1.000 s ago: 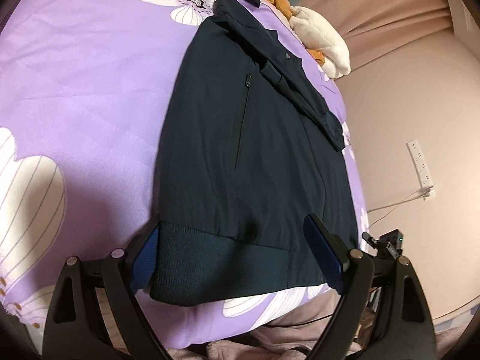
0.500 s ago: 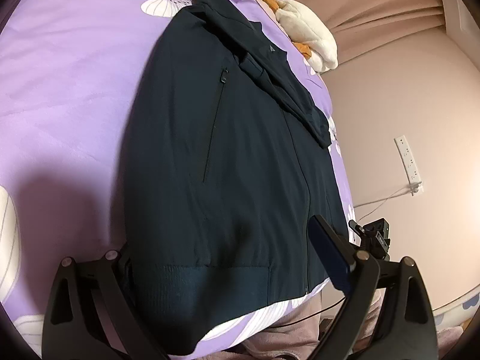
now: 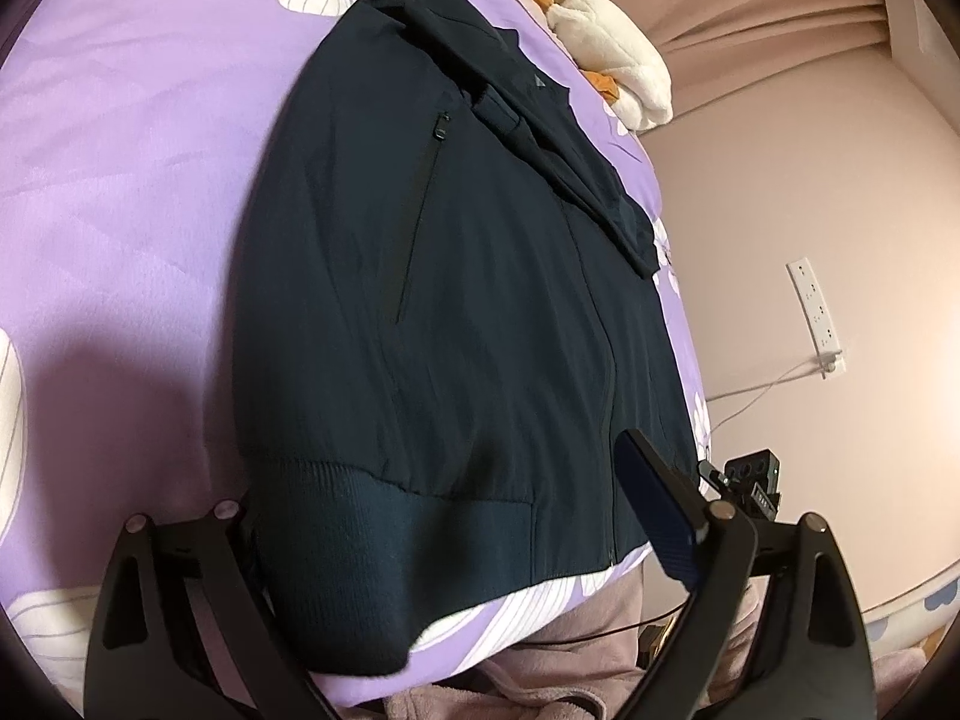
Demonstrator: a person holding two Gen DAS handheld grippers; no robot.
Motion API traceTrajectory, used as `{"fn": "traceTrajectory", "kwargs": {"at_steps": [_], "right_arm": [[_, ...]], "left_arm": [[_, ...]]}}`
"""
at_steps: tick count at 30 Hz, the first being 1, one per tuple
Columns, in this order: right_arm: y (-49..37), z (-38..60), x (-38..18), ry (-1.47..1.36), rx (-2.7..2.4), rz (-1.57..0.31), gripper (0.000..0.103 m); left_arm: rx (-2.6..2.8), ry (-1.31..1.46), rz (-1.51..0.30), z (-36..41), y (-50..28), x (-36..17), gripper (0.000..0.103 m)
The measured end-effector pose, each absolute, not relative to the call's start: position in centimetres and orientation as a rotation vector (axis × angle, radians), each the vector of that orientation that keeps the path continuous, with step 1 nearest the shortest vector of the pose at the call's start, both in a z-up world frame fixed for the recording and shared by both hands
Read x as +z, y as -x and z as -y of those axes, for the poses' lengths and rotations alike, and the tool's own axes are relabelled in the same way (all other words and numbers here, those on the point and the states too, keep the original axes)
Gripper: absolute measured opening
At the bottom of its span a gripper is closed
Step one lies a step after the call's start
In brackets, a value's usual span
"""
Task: Fold large clothes
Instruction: 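Grasp the ribbed hem with the right tool while the left tool grasps it too, then lift the hem with both tools and fold it toward the collar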
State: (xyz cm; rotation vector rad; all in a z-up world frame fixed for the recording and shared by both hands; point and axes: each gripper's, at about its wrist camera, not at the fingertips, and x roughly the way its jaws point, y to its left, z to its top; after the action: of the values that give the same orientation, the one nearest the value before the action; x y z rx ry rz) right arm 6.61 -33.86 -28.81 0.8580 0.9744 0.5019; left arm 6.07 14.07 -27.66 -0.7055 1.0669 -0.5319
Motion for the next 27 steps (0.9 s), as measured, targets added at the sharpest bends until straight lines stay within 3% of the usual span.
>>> {"fn": "traceTrajectory", "kwargs": {"at_steps": [3,5,7,9,14,27], "right_arm": [[-7.2,33.1,-28.6,-0.841,0.494,-0.961,0.065],[-7.5,32.7,-28.5,-0.812,0.487,-0.958,0.055],[-7.7,32.2,-28.6,-0.785,0.466,-0.969,0.032],[-7.7,32.1,-28.7,-0.762,0.439,-0.975,0.024],[-7.3,31.7,-27.6,-0.706,0.418,-0.948,0.019],[-8.3,29.9,-23.2,-0.770,0.535,-0.775,0.018]], "left_arm": [[-0.520,0.701,-1.063,-14.0,-6.0,-27.5,0.081],[-0.494,0.679,-1.072,-13.9,-6.0,-27.5,0.068],[-0.467,0.652,-1.081,-13.9,-5.9,-27.5,0.053],[-0.449,0.641,-1.082,-14.2,-5.6,-27.5,0.042],[-0.447,0.654,-1.052,-14.9,-5.2,-26.9,0.015],[-0.576,0.693,-0.877,-14.3,-5.7,-21.6,0.012]]}}
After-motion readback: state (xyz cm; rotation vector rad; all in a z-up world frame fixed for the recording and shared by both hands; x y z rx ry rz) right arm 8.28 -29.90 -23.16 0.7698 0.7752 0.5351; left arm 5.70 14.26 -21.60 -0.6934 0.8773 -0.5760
